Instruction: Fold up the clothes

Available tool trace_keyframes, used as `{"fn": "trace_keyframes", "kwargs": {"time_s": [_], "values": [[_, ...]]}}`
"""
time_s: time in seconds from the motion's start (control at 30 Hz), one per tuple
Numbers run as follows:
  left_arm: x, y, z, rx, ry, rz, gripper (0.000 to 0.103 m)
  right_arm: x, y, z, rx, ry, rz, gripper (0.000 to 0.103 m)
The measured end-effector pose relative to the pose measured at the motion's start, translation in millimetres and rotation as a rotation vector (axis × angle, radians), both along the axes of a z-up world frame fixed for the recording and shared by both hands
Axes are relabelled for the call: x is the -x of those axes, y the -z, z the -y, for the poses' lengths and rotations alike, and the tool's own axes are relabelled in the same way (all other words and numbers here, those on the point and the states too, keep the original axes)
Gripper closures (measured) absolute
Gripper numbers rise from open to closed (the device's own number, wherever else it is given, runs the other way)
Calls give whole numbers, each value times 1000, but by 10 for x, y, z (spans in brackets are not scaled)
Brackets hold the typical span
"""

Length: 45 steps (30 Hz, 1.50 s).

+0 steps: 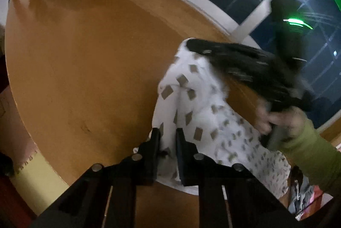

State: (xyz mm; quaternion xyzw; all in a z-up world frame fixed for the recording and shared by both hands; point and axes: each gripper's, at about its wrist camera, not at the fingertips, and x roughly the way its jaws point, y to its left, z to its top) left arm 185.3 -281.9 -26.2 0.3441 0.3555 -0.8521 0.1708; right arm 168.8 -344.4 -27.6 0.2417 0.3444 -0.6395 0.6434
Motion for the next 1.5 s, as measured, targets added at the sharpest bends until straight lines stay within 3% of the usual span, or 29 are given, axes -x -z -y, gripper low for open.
{"fn": "trace_keyframes", "kwargs": {"time_s": [0.2,0.23,0.33,0.37,0.5,0.57,0.63,0.67,0.73,0.8,0.87,0.9,0.97,1.07,1.23,1.37,1.5], "values": [[50,-156,-127,33,11,-1,98,158,264,129,-72,114,16,101],[44,-168,-128,32,9,-2,98,133,210,107,-60,107,50,101],[48,-198,-148,44,-5,3,98,-84,-163,-119,90,31,14,101],[53,-192,-148,47,-13,6,98,-116,-168,-110,101,36,-33,101],[17,-234,-145,66,-33,14,98,-116,-199,-154,109,39,19,101],[-15,-203,-109,79,-54,36,98,-341,-178,-157,149,-14,-98,101],[-54,-114,-9,65,-96,60,98,-263,68,77,78,8,-84,101],[-72,-66,51,56,-118,74,98,-141,249,262,-1,37,-16,100],[-96,19,160,47,-143,114,97,30,278,320,-44,59,117,99],[-137,23,196,74,-169,143,95,201,305,377,-86,81,250,91],[-181,9,208,88,-191,159,95,293,123,244,-39,87,252,63],[-188,-1,219,94,-202,169,95,342,46,152,-24,83,254,59],[-139,-10,208,93,-196,165,95,430,-62,-32,-12,76,277,57],[0,-14,157,79,-157,135,95,591,6,-270,-63,84,387,57],[251,4,56,45,-89,95,95,774,392,-504,-193,156,660,57],[423,77,-130,-7,-18,58,95,886,645,-466,-224,226,874,57],[611,256,-291,-10,45,129,95,833,802,-358,-258,217,975,57]]}}
